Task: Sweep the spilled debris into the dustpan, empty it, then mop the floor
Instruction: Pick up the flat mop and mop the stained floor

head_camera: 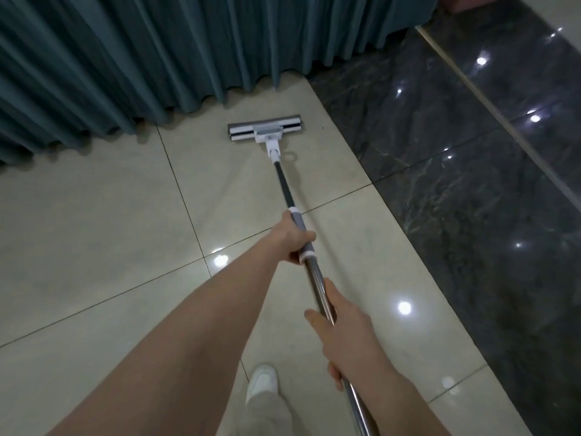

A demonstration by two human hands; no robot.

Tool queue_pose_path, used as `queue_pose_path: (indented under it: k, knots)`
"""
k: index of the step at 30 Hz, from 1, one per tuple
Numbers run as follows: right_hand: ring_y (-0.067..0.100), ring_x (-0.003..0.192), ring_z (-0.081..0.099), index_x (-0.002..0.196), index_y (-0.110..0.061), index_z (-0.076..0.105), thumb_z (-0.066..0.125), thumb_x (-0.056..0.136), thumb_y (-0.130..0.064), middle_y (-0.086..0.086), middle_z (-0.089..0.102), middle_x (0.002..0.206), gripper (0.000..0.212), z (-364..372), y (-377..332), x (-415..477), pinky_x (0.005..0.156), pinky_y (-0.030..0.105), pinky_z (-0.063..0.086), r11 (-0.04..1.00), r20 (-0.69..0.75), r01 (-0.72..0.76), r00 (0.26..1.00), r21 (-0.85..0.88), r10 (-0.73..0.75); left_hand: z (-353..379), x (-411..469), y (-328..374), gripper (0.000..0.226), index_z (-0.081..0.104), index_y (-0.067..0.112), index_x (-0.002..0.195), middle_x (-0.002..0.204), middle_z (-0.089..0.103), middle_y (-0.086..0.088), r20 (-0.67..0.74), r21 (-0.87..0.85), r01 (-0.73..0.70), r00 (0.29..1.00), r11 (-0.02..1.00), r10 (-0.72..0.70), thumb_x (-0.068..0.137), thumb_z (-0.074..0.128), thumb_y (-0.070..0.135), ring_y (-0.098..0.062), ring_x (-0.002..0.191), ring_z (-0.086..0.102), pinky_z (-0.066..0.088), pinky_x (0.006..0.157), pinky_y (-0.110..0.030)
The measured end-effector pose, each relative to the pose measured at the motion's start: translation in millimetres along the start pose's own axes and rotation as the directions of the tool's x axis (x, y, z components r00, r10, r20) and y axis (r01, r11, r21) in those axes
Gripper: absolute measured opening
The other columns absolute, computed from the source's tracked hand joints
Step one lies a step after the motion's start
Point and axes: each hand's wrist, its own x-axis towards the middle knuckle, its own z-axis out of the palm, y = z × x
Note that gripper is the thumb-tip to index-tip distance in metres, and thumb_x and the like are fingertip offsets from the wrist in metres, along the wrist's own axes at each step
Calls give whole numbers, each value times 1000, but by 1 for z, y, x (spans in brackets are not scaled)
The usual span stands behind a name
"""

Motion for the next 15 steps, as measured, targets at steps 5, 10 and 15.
queue_pose_path:
  k: [5, 10, 15]
  knots:
    - [6, 57, 54, 144, -53, 25, 59, 82, -21, -6, 56, 77, 78, -30, 61, -69, 61, 17, 50, 967, 71, 53, 997, -248, -37, 42, -71, -48, 82, 11, 35, 144, 113, 49, -21, 131, -72, 101, 987, 992, -91, 88, 66, 11, -31, 72, 65, 58, 52, -43]
    - [9, 87, 60, 131, -67, 11, 46, 81, -19, -3, 62, 100, 77, -65, 117, -136, 70, 6, 43, 881, 180, 116, 983, -459, -36, 102, -143, -108, 92, 1, 37, 146, 127, 45, -24, 118, -210, 140, 986, 968, -117, 85, 65, 12, -36, 82, 65, 58, 66, -54]
    - [12, 102, 61, 83, -90, 24, 50, 92, -24, -15, 56, 97, 71, -96, 153, -188, 76, 5, 41, 873, 199, 181, 975, -452, -99, 148, -208, -149, 92, -2, 34, 148, 117, 48, -19, 68, -400, 128, 992, 908, -110, 86, 63, 11, -32, 78, 65, 59, 62, -49]
